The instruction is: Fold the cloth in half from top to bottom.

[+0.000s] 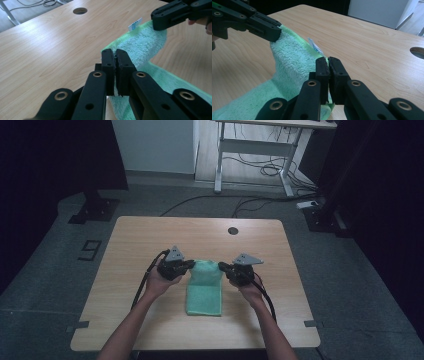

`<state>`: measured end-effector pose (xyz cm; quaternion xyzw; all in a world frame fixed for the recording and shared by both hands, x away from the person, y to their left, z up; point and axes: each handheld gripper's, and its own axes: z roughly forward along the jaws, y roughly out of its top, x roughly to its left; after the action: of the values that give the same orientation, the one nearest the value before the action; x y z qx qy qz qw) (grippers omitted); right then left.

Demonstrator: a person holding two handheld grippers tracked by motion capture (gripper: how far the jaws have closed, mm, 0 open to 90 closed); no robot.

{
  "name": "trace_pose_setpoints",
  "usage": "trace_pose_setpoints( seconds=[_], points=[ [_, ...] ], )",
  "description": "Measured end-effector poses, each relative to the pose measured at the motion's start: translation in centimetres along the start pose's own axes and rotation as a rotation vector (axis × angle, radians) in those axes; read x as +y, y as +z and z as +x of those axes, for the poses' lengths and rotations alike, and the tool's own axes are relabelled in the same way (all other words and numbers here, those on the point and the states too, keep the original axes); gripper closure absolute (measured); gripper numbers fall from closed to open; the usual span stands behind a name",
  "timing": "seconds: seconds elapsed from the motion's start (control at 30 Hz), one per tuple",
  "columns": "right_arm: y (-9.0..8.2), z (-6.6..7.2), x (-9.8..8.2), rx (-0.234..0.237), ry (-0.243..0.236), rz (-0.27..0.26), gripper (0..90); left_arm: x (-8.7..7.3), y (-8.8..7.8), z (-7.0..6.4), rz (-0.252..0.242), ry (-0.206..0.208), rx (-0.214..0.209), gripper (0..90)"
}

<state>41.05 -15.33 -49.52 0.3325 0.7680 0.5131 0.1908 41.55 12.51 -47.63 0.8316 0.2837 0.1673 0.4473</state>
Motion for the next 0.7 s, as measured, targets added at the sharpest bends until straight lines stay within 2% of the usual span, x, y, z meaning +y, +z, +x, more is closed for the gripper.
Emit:
trace_pose_setpoints(
  seconds=[0.1,0.4,0.5,0.7],
  points=[
    [-0.2,0.3,-0.3,0.006,-0.006,0.0,85.6,-0.3,-0.4,-0.3,0.0,-0.011,-0.004,84.7],
    [-0.8,1.1,-1.1,0.028,-0.005,0.005,85.5,-0.9,-1.3,-1.2,0.021,0.001,-0.016,85.1],
    [-1.2,1.6,-1.3,0.042,-0.014,0.003,85.5,-1.2,-1.7,-1.7,0.023,-0.009,-0.019,85.1],
    [-1.7,2.3,-2.0,0.063,-0.02,0.02,85.5,-2.4,-2.3,-3.0,0.037,-0.001,-0.028,85.1]
  ],
)
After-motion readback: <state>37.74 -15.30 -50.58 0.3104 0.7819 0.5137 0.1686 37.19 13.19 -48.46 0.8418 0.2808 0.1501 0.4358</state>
